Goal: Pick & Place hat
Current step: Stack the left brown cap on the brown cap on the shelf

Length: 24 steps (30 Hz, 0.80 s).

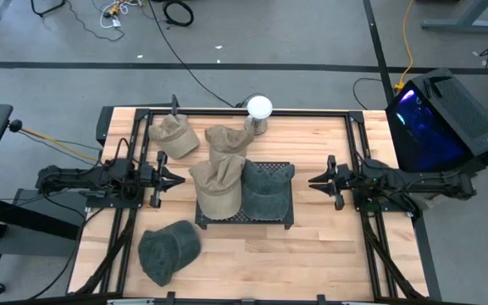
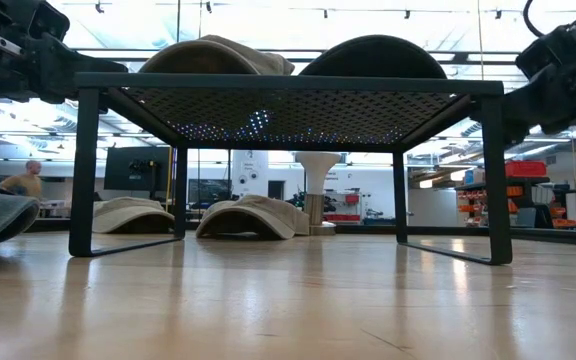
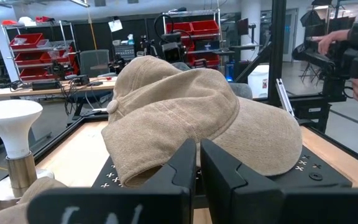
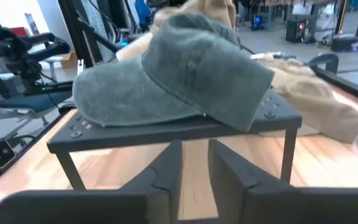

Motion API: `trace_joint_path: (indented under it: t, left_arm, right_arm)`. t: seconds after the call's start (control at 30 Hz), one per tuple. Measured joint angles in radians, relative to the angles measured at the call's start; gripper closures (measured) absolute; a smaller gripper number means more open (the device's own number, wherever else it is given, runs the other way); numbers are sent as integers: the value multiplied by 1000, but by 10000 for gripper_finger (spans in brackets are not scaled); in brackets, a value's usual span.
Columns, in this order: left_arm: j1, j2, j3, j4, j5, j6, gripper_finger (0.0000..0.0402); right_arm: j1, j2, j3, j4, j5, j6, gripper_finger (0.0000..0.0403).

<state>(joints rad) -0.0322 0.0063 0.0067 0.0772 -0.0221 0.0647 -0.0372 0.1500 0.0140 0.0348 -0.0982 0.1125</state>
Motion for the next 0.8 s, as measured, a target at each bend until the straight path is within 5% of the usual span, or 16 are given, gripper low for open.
trace_joint_path:
  t: [0.23,0.8]
  left_arm:
    - [0,0,0,0,0,0,372]
    - [0,0,0,0,0,0,372]
  right_arm:
    - [0,-64,1,-11,-13,-69,398]
    - [18,-151,1,-13,5,-46,400]
